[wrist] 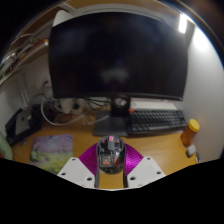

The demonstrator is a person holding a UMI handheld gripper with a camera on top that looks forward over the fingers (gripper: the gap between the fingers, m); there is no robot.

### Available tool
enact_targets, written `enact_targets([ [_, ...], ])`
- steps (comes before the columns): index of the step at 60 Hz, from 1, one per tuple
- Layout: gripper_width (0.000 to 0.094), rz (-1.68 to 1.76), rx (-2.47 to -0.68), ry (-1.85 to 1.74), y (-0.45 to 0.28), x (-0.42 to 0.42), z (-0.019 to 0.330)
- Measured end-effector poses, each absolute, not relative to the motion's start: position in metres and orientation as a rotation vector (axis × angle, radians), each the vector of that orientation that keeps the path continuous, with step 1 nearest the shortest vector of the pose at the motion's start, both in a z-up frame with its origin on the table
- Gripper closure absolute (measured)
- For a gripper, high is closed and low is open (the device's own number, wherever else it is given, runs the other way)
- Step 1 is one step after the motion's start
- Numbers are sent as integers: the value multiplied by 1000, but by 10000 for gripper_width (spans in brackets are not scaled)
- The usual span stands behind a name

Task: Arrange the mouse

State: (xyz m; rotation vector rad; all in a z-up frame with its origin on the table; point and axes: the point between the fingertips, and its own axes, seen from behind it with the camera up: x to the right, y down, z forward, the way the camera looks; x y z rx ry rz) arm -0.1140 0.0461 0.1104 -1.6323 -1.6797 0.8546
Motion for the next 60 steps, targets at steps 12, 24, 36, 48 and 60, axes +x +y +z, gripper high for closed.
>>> enact_targets([
  [12,618,1015,-1562,-1794,-113,-145,120],
  [24,616,994,-1540,-1914,-220,-140,53],
  [36,565,882,-1591,-1953,-244,-127,-7],
  [48,189,893,-1592,-1973,-246,-119,-9],
  [60,84,870,-1642,-1973,-204,-86,70],
])
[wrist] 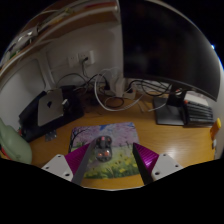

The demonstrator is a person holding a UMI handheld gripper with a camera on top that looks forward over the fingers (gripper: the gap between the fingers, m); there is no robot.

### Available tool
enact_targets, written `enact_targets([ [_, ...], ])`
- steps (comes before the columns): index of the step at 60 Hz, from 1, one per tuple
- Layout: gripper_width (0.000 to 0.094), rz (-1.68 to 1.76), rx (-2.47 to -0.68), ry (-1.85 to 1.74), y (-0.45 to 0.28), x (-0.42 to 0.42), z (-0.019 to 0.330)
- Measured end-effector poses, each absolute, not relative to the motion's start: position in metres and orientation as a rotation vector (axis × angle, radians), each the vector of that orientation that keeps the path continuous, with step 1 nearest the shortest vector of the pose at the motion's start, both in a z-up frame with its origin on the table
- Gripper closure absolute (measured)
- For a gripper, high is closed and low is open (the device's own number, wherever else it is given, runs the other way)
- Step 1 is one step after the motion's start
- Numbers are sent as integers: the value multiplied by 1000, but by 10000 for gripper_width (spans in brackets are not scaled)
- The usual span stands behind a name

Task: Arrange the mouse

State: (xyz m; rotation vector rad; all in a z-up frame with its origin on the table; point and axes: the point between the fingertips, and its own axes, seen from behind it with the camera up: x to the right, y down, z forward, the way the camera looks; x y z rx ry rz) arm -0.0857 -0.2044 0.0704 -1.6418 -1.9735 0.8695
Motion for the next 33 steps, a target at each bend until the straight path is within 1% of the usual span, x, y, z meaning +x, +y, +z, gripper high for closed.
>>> enact_targets([
  [6,80,804,-1657,-1982,-166,-52,115],
  [18,80,735,-1702,-1956,-99,13,165],
  [23,81,731,-1702,-1948,-87,28,172],
  [33,82,699,-1718,-1917,-64,36,172],
])
